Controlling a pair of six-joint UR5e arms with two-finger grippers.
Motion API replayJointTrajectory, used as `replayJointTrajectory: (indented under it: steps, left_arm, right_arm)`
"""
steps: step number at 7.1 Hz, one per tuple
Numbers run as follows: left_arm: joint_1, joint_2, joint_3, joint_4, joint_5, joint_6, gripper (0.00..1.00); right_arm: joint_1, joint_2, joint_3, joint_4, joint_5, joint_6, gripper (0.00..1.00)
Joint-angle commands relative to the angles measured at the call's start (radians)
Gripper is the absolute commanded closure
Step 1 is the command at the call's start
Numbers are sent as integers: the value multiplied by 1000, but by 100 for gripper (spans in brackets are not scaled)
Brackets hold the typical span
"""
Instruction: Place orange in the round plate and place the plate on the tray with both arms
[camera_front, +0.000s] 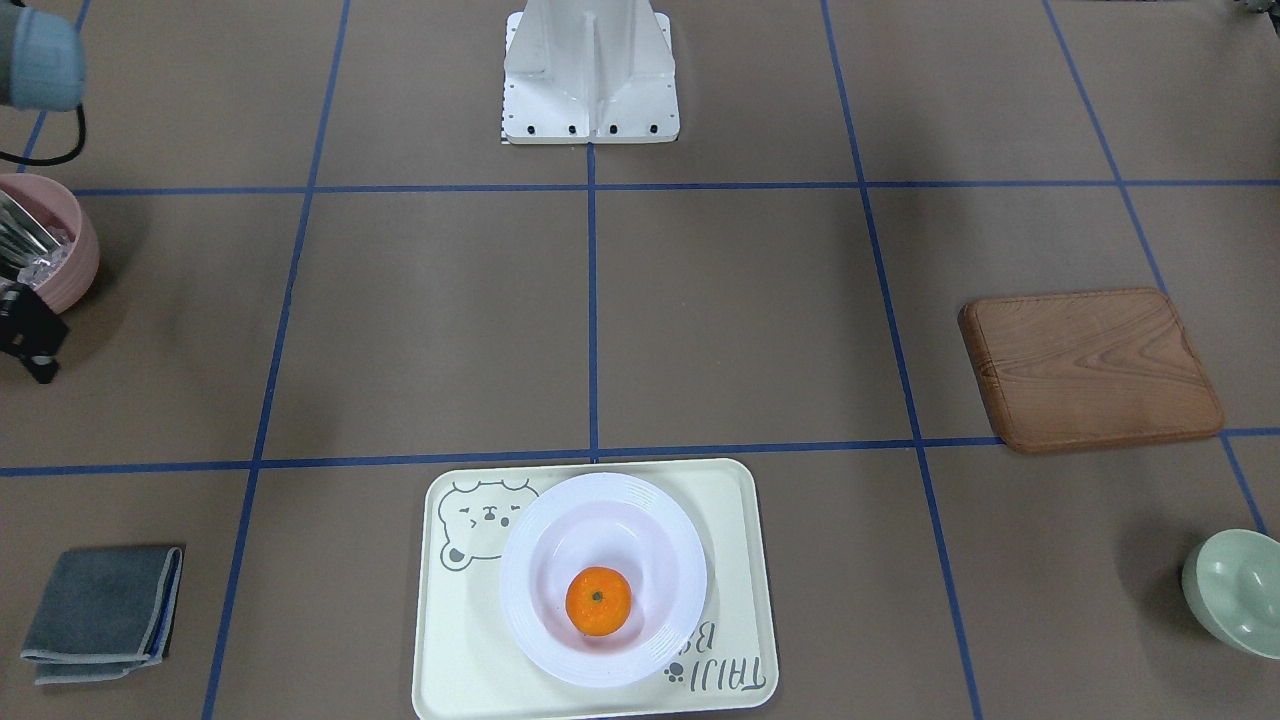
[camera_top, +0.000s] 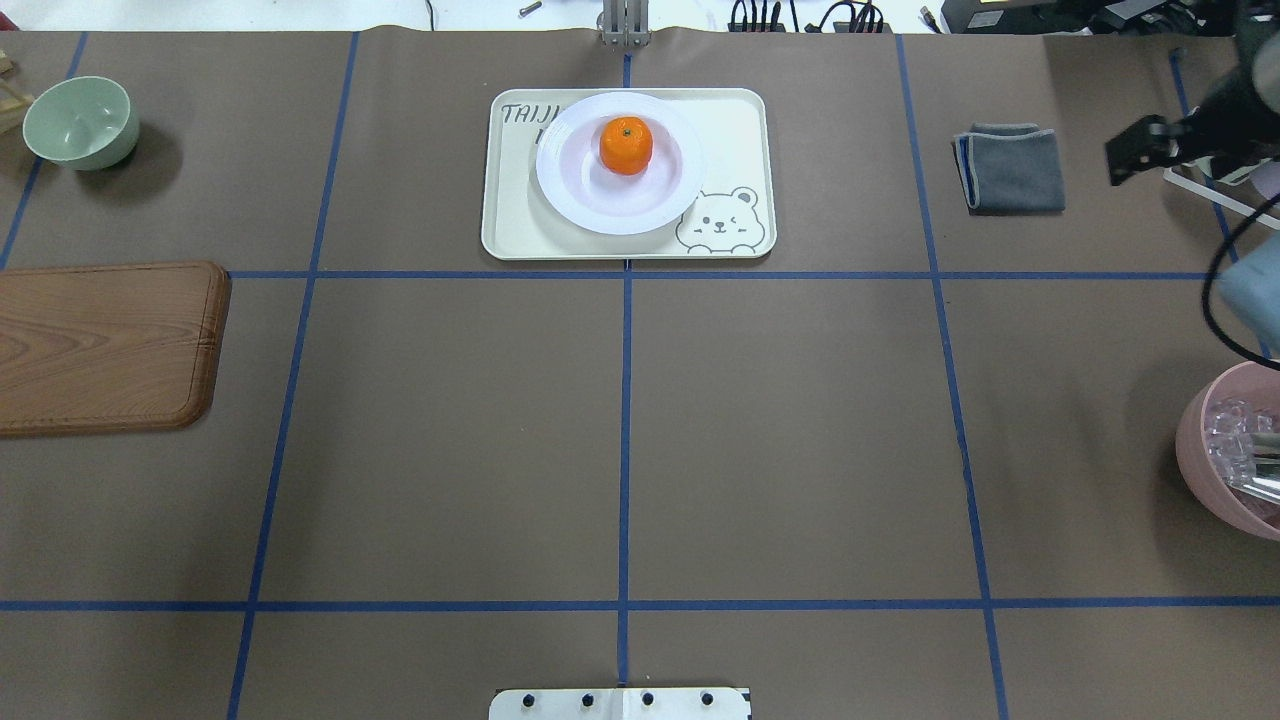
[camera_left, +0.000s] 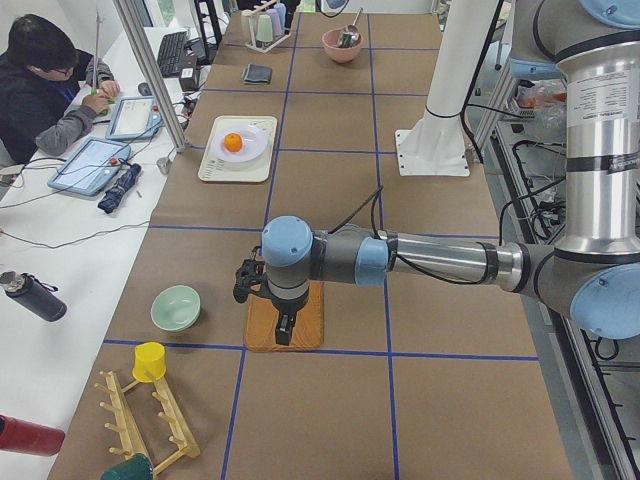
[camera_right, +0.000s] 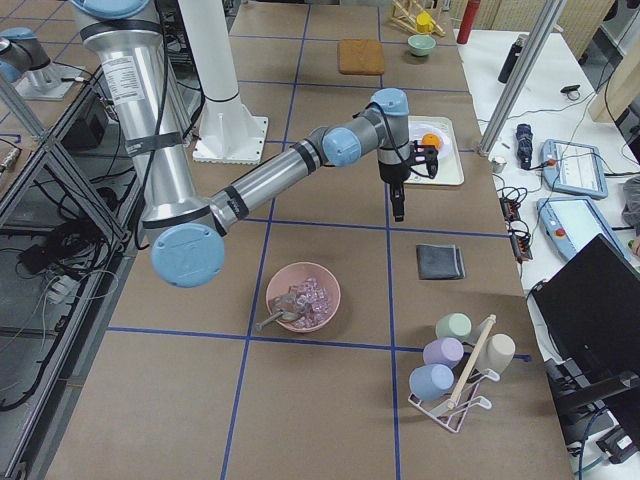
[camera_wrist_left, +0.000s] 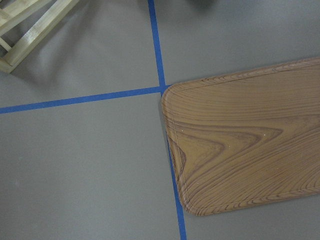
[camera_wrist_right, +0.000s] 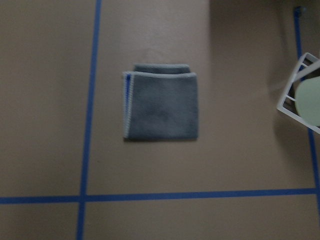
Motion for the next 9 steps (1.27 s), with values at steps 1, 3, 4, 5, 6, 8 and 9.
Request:
replayJointTrajectory:
  steps: [1, 3, 4, 5, 6, 8, 9]
  left_arm:
    - [0, 3, -6, -1, 2, 0, 1]
    - [1, 1, -7, -1, 2, 0, 1]
    - [0, 1, -11, -1, 2, 0, 1]
    - [0, 1, -11, -1, 2, 0, 1]
    - [0, 1, -11, -3, 2, 0, 1]
    - [0, 1, -11, -3, 2, 0, 1]
    - [1, 1, -9, -4, 2, 0, 1]
  right_arm:
    - [185, -214, 2, 2, 70, -378, 0]
    - [317, -337, 4, -6, 149, -590, 0]
    - [342, -376, 7, -4, 200, -622, 0]
    - [342, -379, 1, -3, 216, -625, 0]
    - [342, -381, -2, 0, 207, -640, 0]
    - [342, -379, -74, 8, 217, -637, 0]
    - [345, -382, -82, 7, 217, -637, 0]
